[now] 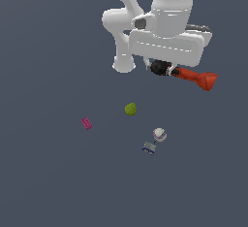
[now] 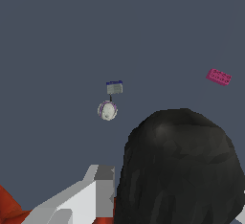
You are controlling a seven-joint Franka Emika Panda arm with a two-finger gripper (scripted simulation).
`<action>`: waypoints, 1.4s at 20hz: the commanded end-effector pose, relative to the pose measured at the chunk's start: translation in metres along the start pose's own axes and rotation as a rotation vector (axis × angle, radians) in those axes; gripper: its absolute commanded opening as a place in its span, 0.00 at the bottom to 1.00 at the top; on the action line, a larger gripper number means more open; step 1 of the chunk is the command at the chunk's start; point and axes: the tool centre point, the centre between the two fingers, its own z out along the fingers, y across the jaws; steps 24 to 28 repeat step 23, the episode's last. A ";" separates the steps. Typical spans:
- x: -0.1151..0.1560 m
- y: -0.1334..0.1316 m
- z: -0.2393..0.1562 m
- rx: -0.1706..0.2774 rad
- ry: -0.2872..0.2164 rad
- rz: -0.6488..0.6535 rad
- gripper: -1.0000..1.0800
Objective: Pick up a designated object from a clutter of objects.
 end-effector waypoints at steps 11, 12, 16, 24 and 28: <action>-0.007 -0.012 -0.019 0.001 -0.001 0.000 0.00; -0.007 -0.012 -0.020 0.001 -0.001 0.000 0.00; -0.012 -0.010 -0.033 0.001 -0.001 0.000 0.00; -0.019 -0.008 -0.049 0.001 -0.001 0.000 0.00; -0.019 -0.008 -0.049 0.001 -0.001 0.000 0.00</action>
